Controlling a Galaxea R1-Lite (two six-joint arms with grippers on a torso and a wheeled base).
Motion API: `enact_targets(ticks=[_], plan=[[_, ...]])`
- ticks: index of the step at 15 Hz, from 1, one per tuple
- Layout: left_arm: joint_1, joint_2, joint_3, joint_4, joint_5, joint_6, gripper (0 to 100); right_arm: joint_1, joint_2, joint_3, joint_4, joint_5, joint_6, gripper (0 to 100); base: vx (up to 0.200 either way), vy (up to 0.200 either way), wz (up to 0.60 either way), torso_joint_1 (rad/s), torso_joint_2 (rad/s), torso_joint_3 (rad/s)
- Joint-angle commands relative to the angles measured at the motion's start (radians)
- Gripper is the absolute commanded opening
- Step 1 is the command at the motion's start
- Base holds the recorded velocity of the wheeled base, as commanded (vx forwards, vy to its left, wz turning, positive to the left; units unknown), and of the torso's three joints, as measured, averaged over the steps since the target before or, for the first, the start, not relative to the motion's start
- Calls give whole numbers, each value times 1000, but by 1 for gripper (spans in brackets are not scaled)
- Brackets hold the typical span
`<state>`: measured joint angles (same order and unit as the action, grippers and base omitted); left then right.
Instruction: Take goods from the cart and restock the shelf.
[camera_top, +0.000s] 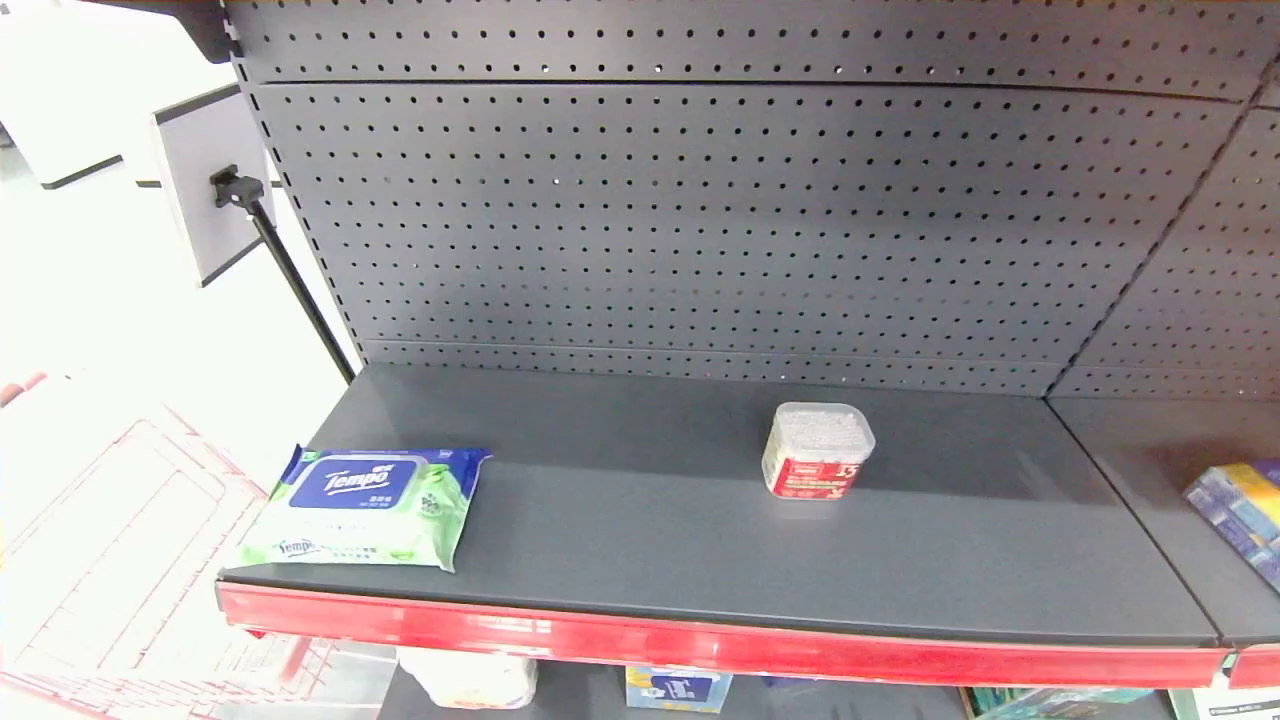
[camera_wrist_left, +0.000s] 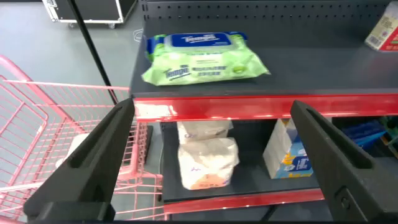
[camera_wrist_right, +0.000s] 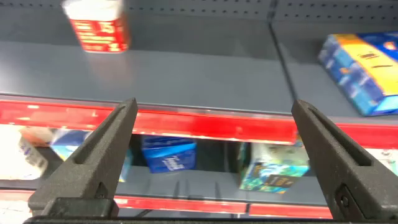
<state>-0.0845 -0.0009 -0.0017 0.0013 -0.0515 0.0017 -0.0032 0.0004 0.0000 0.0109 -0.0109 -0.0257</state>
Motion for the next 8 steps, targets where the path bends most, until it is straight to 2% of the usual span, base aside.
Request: enact_targets(ticks=[1,8], plan=[[0,1,0,0,-1,0,100,0,0,0,0,0,0,100,0,200,0,2,12,2],[0,1,0,0,1,-2,100,0,1,0,0,0,0,100,0,200,0,2,5,3]])
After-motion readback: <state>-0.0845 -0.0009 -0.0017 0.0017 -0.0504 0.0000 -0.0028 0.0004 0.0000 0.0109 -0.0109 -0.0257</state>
